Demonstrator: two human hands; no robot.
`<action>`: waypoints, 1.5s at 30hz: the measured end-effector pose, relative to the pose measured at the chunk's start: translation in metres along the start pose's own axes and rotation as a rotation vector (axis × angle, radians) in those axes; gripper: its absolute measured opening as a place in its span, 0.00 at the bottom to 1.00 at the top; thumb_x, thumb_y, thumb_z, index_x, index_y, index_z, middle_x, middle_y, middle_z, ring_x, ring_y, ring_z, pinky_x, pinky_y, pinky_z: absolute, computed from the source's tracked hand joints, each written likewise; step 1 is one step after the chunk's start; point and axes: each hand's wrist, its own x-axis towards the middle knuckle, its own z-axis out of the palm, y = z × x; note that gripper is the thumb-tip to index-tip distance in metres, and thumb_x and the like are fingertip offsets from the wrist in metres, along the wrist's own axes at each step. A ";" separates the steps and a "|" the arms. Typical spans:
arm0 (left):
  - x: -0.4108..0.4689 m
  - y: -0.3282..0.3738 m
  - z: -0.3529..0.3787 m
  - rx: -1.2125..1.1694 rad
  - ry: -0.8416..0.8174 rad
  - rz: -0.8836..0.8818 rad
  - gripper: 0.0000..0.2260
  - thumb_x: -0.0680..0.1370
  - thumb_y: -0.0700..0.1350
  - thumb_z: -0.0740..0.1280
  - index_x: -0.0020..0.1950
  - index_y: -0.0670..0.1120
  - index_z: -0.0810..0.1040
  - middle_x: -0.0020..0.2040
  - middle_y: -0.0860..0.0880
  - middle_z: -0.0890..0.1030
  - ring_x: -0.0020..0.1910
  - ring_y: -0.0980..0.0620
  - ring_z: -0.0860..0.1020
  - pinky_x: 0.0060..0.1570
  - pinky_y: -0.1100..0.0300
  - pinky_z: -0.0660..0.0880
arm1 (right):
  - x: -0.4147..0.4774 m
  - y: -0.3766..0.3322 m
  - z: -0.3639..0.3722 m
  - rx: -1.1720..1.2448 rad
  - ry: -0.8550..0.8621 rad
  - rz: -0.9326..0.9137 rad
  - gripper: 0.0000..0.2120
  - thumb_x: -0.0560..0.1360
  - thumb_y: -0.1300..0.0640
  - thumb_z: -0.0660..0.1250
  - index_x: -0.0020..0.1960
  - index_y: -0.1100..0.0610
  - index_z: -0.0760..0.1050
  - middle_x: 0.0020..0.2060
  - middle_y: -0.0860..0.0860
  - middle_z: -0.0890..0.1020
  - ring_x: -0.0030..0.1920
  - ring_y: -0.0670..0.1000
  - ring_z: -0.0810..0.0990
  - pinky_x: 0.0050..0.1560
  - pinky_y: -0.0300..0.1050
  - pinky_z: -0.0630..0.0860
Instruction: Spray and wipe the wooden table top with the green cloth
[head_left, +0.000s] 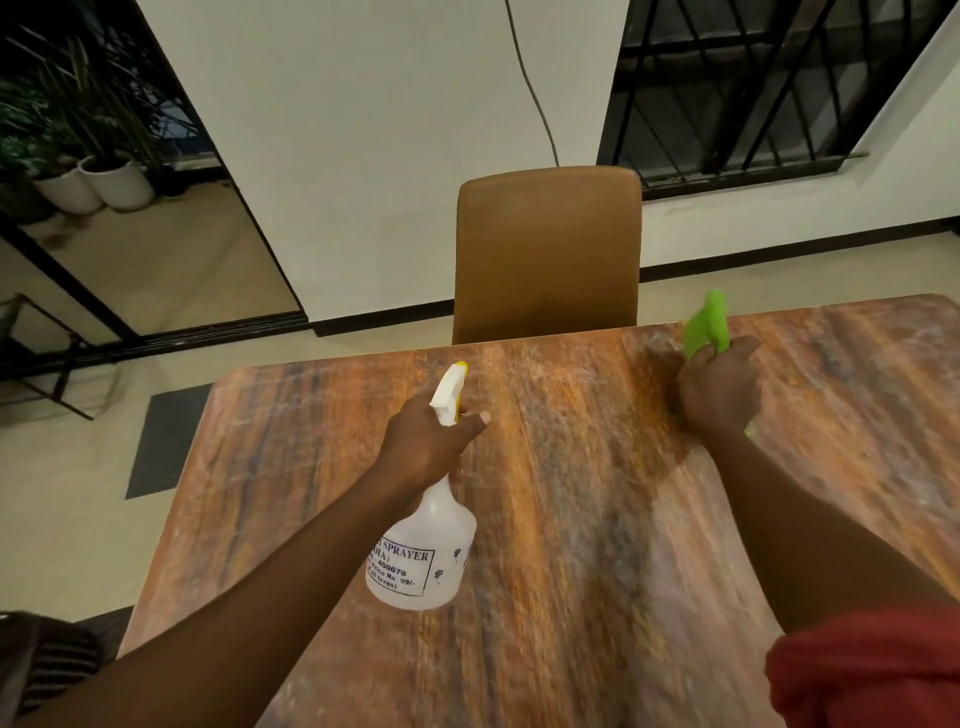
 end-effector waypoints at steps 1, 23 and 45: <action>-0.003 0.000 -0.004 -0.006 0.000 0.002 0.17 0.75 0.48 0.72 0.62 0.45 0.75 0.40 0.46 0.78 0.29 0.52 0.74 0.29 0.61 0.72 | -0.001 -0.007 -0.009 0.032 0.013 0.035 0.16 0.79 0.51 0.54 0.60 0.62 0.64 0.51 0.65 0.78 0.50 0.66 0.77 0.47 0.56 0.71; -0.194 -0.068 -0.208 -0.207 -0.038 0.105 0.07 0.75 0.46 0.72 0.42 0.48 0.74 0.32 0.43 0.74 0.22 0.51 0.71 0.29 0.61 0.71 | -0.304 -0.084 -0.157 0.961 -0.527 0.458 0.41 0.58 0.39 0.77 0.66 0.54 0.69 0.55 0.57 0.78 0.51 0.60 0.80 0.49 0.65 0.78; -0.365 -0.276 -0.290 0.235 -0.229 -0.119 0.15 0.71 0.42 0.76 0.53 0.39 0.76 0.42 0.42 0.79 0.35 0.45 0.78 0.39 0.53 0.77 | -0.550 -0.098 -0.231 0.578 -0.486 -0.185 0.22 0.71 0.62 0.68 0.64 0.54 0.72 0.49 0.51 0.79 0.46 0.53 0.78 0.39 0.48 0.75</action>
